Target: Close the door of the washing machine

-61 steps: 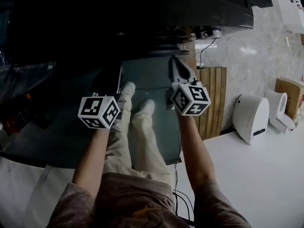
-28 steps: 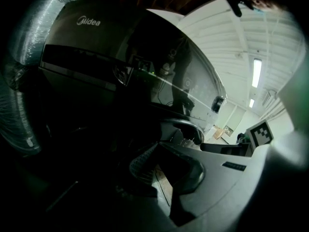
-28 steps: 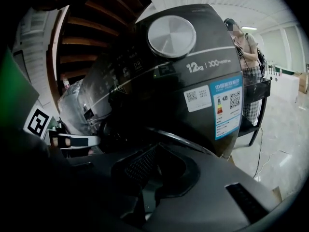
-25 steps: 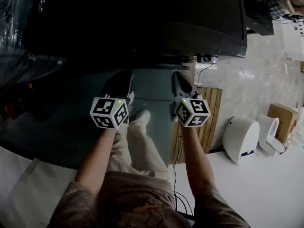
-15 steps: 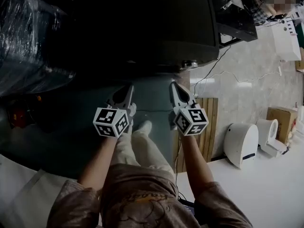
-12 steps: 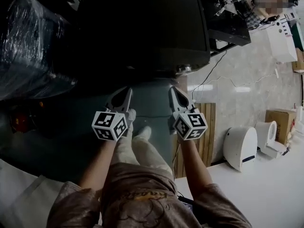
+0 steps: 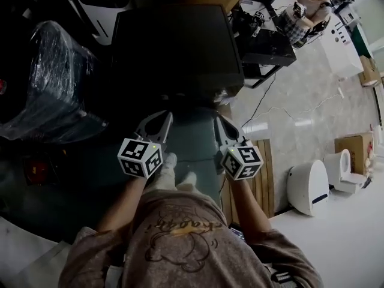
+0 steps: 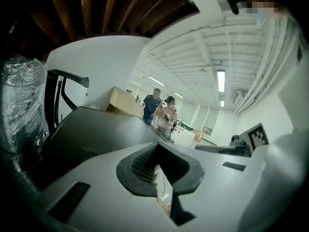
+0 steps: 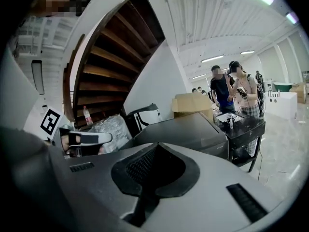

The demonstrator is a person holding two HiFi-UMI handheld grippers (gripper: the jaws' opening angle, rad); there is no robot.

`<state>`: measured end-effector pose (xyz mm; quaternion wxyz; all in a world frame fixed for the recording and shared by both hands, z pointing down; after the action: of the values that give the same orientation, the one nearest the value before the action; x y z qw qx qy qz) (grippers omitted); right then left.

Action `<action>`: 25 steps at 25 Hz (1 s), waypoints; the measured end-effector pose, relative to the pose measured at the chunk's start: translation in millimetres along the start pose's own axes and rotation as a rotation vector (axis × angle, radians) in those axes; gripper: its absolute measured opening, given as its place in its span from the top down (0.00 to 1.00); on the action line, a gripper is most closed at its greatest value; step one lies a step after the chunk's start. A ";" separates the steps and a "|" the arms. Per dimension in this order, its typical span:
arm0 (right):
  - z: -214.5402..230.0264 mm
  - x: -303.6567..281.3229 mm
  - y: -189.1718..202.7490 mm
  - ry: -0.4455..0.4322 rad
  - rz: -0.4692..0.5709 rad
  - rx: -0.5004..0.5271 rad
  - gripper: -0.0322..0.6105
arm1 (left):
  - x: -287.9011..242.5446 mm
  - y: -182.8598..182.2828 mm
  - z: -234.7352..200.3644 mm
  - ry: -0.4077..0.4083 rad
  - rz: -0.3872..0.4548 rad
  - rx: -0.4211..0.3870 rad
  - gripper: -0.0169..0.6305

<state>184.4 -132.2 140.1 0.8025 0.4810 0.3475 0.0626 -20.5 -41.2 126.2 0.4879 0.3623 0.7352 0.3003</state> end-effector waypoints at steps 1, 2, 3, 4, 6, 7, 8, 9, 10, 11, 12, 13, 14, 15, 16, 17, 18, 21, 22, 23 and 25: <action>-4.4 6.2 -1.2 -0.006 0.008 -0.001 0.96 | 6.0 -3.0 2.3 0.014 -0.002 -0.005 0.97; -8.6 13.0 -4.4 -0.008 0.018 -0.002 0.96 | 11.4 -7.0 4.4 0.029 -0.004 -0.013 0.97; -12.2 20.0 -9.1 -0.007 0.030 -0.001 0.96 | 15.9 -12.0 6.5 0.044 -0.005 -0.022 0.97; -15.1 26.6 -13.9 -0.005 0.042 0.002 0.96 | 19.5 -17.1 8.3 0.057 -0.004 -0.032 0.97; -19.4 37.7 -21.1 0.003 0.062 0.011 0.96 | 24.5 -26.1 11.0 0.078 0.001 -0.050 0.97; -21.9 42.6 -23.0 0.009 0.071 0.012 0.96 | 27.3 -29.4 12.3 0.086 0.005 -0.059 0.97; -24.8 47.6 -23.7 0.015 0.078 0.014 0.96 | 31.2 -32.0 14.0 0.092 0.010 -0.068 0.97; -27.5 52.0 -23.3 0.021 0.085 0.017 0.96 | 35.7 -34.6 15.7 0.096 0.016 -0.077 0.97; -29.9 55.6 -23.1 0.027 0.093 0.024 0.96 | 40.0 -37.6 16.8 0.098 0.024 -0.086 0.97; -32.2 58.4 -24.0 0.033 0.101 0.034 0.96 | 43.6 -40.9 17.2 0.099 0.033 -0.095 0.97; -34.4 61.1 -25.7 0.040 0.111 0.050 0.96 | 46.4 -43.9 17.2 0.100 0.044 -0.106 0.97; -36.6 64.1 -27.6 0.046 0.122 0.071 0.96 | 48.5 -46.2 16.9 0.100 0.055 -0.118 0.97; -38.7 67.6 -29.1 0.052 0.132 0.094 0.96 | 50.4 -47.5 16.7 0.099 0.065 -0.130 0.97; -40.7 71.4 -29.5 0.059 0.140 0.115 0.96 | 52.3 -47.6 16.2 0.098 0.075 -0.142 0.97; -42.2 75.2 -28.9 0.068 0.147 0.129 0.96 | 54.2 -46.8 15.6 0.097 0.085 -0.150 0.97; -42.9 79.1 -27.2 0.080 0.154 0.137 0.96 | 56.3 -45.2 14.8 0.096 0.096 -0.156 0.97; -42.9 83.2 -24.9 0.095 0.162 0.142 0.96 | 58.5 -43.1 14.4 0.094 0.109 -0.160 0.97; -40.0 94.3 -17.5 0.141 0.191 0.136 0.96 | 63.3 -36.2 14.4 0.080 0.146 -0.175 0.97; -38.4 96.9 -15.0 0.156 0.200 0.128 0.96 | 64.0 -33.8 14.5 0.074 0.156 -0.177 0.97; -37.0 98.9 -12.8 0.169 0.208 0.119 0.96 | 64.3 -31.2 14.5 0.068 0.163 -0.174 0.97; -35.1 101.2 -9.3 0.187 0.217 0.109 0.96 | 63.9 -26.0 14.0 0.060 0.172 -0.158 0.97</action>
<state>236.5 -67.5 71.8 0.7278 0.5506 0.3697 0.1743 -30.4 -1.7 68.8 0.4650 0.3754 0.6896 0.4090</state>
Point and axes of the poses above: the fingertips, and each gripper's own axes: x backward along the fingers, z to its right, y out of its underside, the point moved 7 cm from there along x, backward along the fingers, and after that the axes turned 14 degrees about -z, right-handed, at the moved point
